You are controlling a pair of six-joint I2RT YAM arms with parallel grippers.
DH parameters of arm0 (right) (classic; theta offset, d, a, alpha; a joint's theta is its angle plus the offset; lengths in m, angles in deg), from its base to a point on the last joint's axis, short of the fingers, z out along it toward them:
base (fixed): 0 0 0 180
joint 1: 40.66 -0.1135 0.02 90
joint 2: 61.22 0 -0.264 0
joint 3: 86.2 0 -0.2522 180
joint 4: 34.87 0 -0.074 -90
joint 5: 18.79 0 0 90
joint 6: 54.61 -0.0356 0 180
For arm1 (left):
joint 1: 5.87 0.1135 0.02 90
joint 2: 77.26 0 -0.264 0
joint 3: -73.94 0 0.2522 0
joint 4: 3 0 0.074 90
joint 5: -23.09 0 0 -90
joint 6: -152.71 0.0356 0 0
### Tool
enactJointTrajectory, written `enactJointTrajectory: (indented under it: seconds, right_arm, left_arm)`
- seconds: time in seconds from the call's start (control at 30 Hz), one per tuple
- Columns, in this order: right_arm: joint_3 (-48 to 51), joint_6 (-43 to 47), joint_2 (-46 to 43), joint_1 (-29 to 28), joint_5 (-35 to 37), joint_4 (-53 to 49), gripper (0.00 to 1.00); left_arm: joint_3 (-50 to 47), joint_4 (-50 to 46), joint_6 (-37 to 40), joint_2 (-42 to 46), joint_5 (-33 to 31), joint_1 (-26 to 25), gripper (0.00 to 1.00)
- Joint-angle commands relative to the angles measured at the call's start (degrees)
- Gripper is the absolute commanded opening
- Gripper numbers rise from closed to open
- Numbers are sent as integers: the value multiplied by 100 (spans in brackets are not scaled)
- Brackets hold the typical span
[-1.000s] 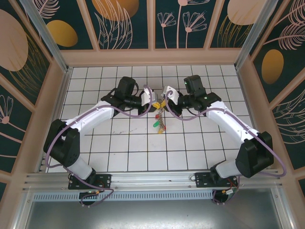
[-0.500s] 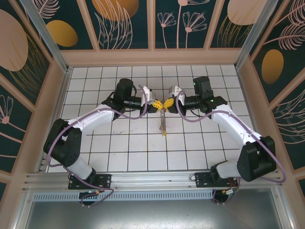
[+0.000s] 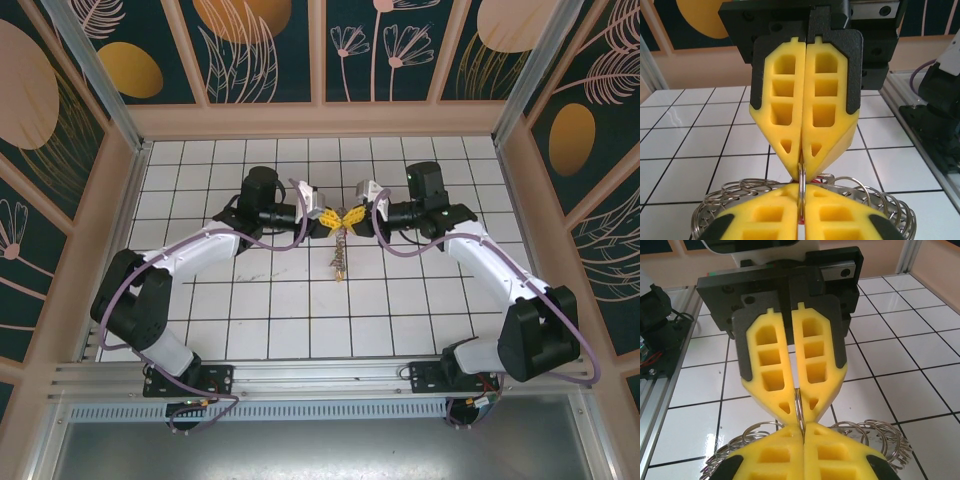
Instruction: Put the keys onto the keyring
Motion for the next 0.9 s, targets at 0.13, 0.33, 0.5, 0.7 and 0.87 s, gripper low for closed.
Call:
enactJointTrajectory:
  seconds: [0.13,0.33,0.5,0.7,0.87]
  right_arm:
    - [-146,-61,-129,-131,663,-16,0]
    - [-291,-55,-46,-250,925,-230,0]
    - [-342,-59,-31,-306,888,-214,0]
    - [-403,-66,33,-377,909,-286,0]
    - [-441,-18,84,-395,938,-412,0]
  left_arm:
    - [484,-1227,839,189,-534,-88,18]
    - [646,-1635,1056,174,-848,-99,17]
    - [733,-1876,1181,94,-964,-114,15]
    - [798,-1936,1179,-3,-898,-135,13]
    - [792,-1672,1015,24,-827,-140,0]
